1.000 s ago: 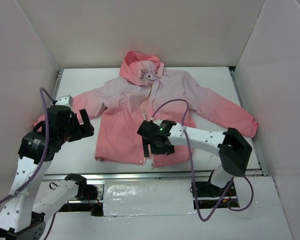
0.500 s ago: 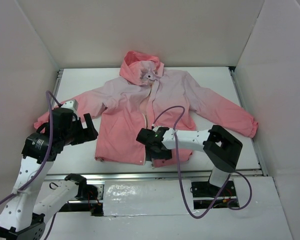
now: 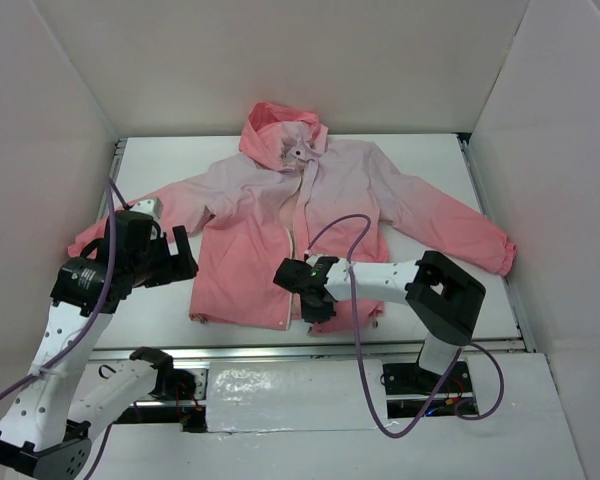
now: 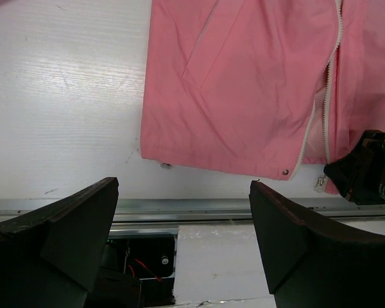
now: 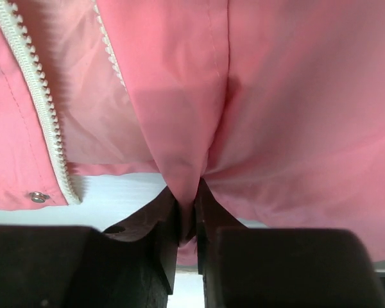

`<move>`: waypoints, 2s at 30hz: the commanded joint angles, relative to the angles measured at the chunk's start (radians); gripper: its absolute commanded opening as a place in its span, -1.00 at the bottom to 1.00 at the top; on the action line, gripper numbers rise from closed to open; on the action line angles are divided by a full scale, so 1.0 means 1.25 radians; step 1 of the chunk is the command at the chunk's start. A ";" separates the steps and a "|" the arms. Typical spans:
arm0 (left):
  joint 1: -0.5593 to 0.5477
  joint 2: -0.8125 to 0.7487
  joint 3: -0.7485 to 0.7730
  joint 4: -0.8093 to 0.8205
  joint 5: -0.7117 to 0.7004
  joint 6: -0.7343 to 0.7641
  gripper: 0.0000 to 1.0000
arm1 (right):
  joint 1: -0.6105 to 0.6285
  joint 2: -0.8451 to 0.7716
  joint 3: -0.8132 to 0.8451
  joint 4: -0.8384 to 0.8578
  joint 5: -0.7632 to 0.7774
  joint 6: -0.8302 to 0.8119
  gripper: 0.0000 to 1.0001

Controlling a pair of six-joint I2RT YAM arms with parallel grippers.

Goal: Zip up the jacket

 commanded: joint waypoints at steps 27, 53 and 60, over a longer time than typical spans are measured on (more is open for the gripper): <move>-0.103 0.009 -0.428 0.972 0.689 -0.421 0.66 | -0.206 -0.638 -0.430 0.796 -0.512 -0.052 -1.00; -0.274 0.292 -0.432 1.280 0.637 -0.470 -0.05 | -0.243 -0.709 -0.481 0.831 -0.600 -0.020 -0.99; -0.275 0.321 -0.469 1.384 0.660 -0.528 -0.32 | -0.248 -0.679 -0.471 0.798 -0.590 -0.020 -0.97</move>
